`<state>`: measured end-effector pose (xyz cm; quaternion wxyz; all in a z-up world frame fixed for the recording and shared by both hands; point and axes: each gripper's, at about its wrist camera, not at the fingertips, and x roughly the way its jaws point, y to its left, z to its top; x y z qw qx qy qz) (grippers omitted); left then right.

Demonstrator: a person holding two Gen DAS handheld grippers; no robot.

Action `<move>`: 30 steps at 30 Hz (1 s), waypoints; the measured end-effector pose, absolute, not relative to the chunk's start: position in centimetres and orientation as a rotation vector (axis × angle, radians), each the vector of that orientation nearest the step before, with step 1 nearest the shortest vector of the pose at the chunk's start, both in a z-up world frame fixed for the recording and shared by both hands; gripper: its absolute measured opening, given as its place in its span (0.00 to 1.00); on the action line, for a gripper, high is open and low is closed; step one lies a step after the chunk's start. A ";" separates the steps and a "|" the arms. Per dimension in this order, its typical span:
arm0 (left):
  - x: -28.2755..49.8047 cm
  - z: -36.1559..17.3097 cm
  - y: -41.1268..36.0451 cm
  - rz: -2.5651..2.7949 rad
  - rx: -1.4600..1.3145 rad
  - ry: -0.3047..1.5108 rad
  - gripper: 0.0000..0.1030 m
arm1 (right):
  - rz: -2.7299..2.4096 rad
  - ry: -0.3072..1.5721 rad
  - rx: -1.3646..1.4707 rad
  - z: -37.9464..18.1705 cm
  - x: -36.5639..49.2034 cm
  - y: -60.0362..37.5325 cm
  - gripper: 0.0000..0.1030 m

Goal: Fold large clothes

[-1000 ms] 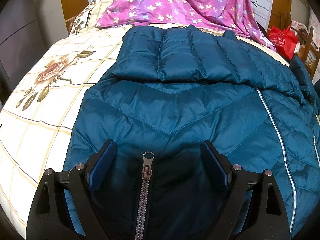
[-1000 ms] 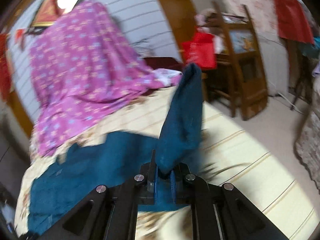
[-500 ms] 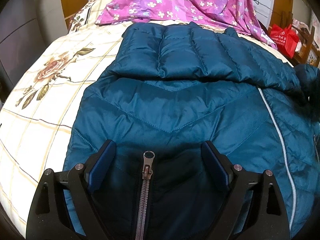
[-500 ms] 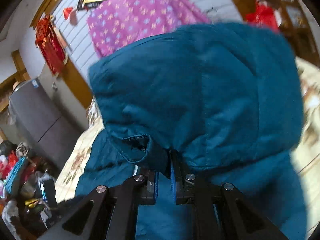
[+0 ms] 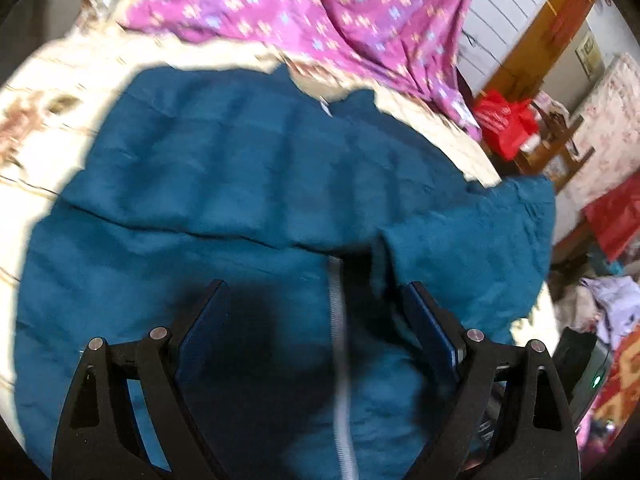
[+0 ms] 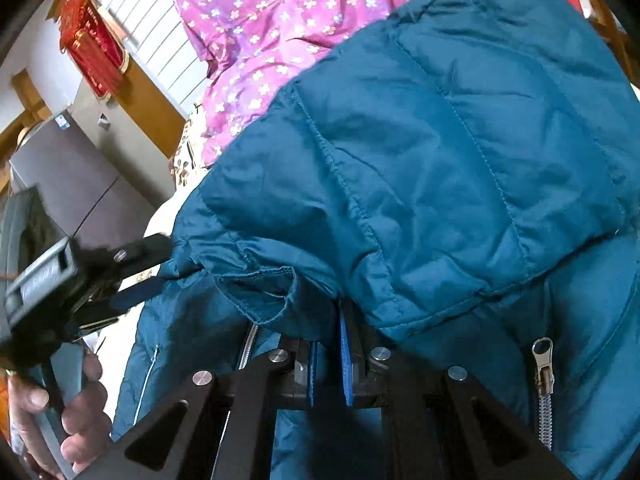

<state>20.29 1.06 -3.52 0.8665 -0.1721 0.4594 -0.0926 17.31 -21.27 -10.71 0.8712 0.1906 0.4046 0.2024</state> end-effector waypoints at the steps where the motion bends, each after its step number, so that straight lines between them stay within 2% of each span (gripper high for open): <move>1: 20.5 -3.9 0.2 -0.208 -0.363 0.976 0.86 | 0.423 0.850 0.382 -10.8 17.4 -21.0 0.09; 8: 22.4 -6.0 -2.4 -0.288 -0.494 1.058 0.86 | 0.466 0.814 0.302 -9.7 16.5 -20.2 0.09; 9: 22.4 -5.8 -2.2 -0.303 -0.512 1.042 0.80 | 0.475 0.800 0.287 -9.4 16.2 -20.1 0.09; 10: 22.4 -5.6 -2.2 -0.340 -0.532 1.024 0.56 | 0.482 0.788 0.277 -9.3 16.0 -20.4 0.09; 11: 22.4 -5.5 -2.3 -0.357 -0.533 1.029 0.40 | 0.483 0.778 0.265 -9.1 15.9 -20.3 0.10; 12: 22.5 -5.6 -2.5 -0.360 -0.523 1.047 0.21 | 0.479 0.777 0.263 -9.1 15.8 -20.6 0.11; 14: 22.4 -5.6 -2.2 -0.342 -0.520 1.044 0.11 | 0.479 0.781 0.273 -9.3 15.5 -21.1 0.13; 15: 22.2 -5.3 -2.0 -0.335 -0.516 1.031 0.10 | 0.479 0.786 0.283 -9.4 15.5 -21.1 0.15; 16: 22.1 -4.9 -1.6 -0.316 -0.500 1.008 0.09 | 0.480 0.797 0.293 -9.5 15.6 -21.1 0.25; 17: 22.1 -4.6 -1.2 -0.298 -0.483 0.990 0.09 | 0.475 0.811 0.299 -9.4 15.6 -21.2 0.51; 18: 22.2 -4.2 -0.8 -0.278 -0.465 0.972 0.09 | 0.462 0.823 0.306 -9.3 15.8 -21.1 0.67; 19: 22.4 -3.7 -0.2 -0.261 -0.454 0.953 0.09 | 0.438 0.834 0.311 -9.4 15.7 -21.4 0.91; 20: 22.7 -3.1 0.6 -0.250 -0.444 0.934 0.09 | 0.410 0.833 0.313 -9.3 15.4 -21.7 0.96; 26: 24.9 0.3 5.6 -0.160 -0.313 0.817 0.09 | 0.292 0.903 0.391 -10.2 16.0 -24.1 0.96; 30: 27.2 0.2 8.8 -0.103 -0.248 0.820 0.09 | 0.272 0.898 0.396 -10.1 16.2 -24.3 0.96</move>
